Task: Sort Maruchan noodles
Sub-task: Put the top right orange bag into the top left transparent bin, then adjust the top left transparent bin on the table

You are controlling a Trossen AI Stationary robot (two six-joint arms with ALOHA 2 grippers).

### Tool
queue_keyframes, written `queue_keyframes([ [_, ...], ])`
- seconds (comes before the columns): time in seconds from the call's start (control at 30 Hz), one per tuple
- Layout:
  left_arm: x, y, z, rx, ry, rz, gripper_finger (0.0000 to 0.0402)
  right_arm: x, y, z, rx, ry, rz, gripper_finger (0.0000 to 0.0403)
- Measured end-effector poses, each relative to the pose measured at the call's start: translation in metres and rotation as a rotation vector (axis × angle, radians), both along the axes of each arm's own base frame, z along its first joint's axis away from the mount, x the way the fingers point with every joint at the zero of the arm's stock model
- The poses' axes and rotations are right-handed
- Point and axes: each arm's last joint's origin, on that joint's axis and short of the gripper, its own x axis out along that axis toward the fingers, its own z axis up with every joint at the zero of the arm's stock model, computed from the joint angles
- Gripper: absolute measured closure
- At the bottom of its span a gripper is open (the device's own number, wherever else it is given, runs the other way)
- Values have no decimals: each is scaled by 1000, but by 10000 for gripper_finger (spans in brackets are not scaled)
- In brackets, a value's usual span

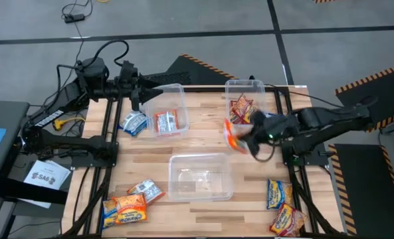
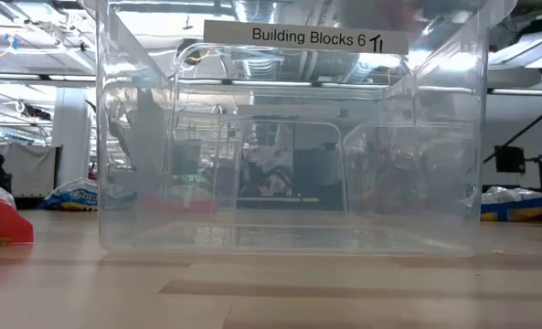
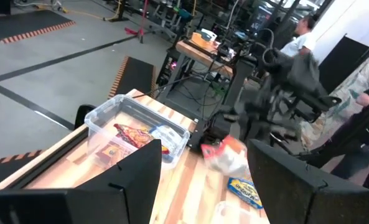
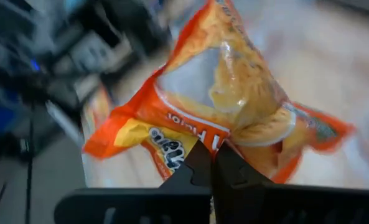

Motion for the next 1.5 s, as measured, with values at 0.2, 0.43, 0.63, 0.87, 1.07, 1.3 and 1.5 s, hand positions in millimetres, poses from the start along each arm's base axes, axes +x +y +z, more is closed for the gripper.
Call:
queue_keyframes([
  [0.2, 0, 0, 2, 9, -20, 1, 180, 70, -32, -4, -152, -182, 15, 396],
  [0.43, 0, 0, 7, 30, -64, 1, 180, 161, -74, -43, -148, -476, 82, 396],
  [0.63, 0, 0, 9, 24, -84, 2, 180, 201, -105, -55, -122, -552, 19, 396],
  [0.87, 0, 0, 10, 26, -95, 2, 180, 222, -127, -65, -21, -546, -38, 343],
  [1.07, 0, 0, 10, 28, -99, 2, 180, 225, -133, -67, -16, -531, -45, 239],
  [1.3, 0, 0, 10, 34, -96, 1, 180, 193, -150, -37, 14, -482, 87, 138],
  [1.5, 0, 0, 9, 78, -73, -1, 180, 137, -136, -8, -61, -237, 205, 130],
])
